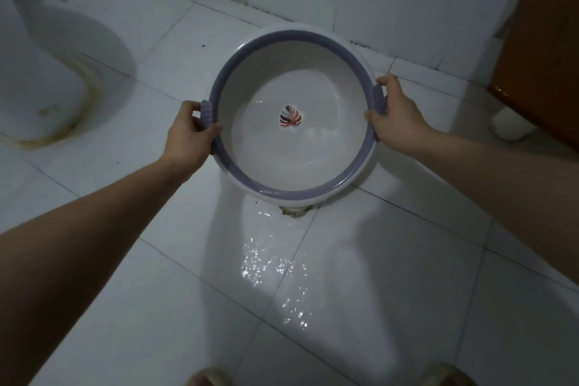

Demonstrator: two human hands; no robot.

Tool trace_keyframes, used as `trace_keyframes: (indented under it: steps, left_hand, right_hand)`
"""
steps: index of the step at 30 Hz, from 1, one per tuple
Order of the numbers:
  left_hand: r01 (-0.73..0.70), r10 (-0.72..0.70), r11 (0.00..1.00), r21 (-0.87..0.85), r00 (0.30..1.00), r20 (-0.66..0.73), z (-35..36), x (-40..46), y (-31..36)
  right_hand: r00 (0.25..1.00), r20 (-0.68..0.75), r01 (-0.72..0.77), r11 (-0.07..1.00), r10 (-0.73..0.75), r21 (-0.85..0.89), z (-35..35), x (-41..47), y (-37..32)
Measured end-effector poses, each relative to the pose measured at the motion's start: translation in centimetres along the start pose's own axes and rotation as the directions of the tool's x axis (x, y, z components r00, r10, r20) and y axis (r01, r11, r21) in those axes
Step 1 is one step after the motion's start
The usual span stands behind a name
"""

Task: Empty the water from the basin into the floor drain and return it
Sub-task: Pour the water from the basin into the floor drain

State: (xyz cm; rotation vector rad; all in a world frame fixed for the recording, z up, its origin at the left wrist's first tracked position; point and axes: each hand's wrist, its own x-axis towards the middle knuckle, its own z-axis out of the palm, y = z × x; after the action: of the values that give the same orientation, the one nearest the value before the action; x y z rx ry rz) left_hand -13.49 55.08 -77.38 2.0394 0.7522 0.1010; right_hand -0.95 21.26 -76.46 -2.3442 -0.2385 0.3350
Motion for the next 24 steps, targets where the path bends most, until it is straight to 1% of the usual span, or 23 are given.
trace_keyframes:
  steps: [9, 16, 24]
  left_hand:
    - [0.024, -0.024, 1.000, 0.010, 1.000, 0.013, 0.28, 0.12, -0.10]
    - [0.031, -0.030, 0.999, -0.011, 0.999, 0.026, 0.37, 0.03, -0.15]
    - [0.038, -0.038, 0.999, 0.007, 0.999, 0.024, 0.58, -0.03, 0.06]
  right_hand:
    - [1.000, 0.007, -0.011, 1.000, 0.011, 0.029, 0.43, 0.26, 0.29]
    - [1.000, 0.011, -0.029, 0.999, 0.028, 0.024, 0.66, 0.46, 0.61]
    - [0.999, 0.020, -0.038, 0.999, 0.038, 0.025, 0.87, 0.68, 0.69]
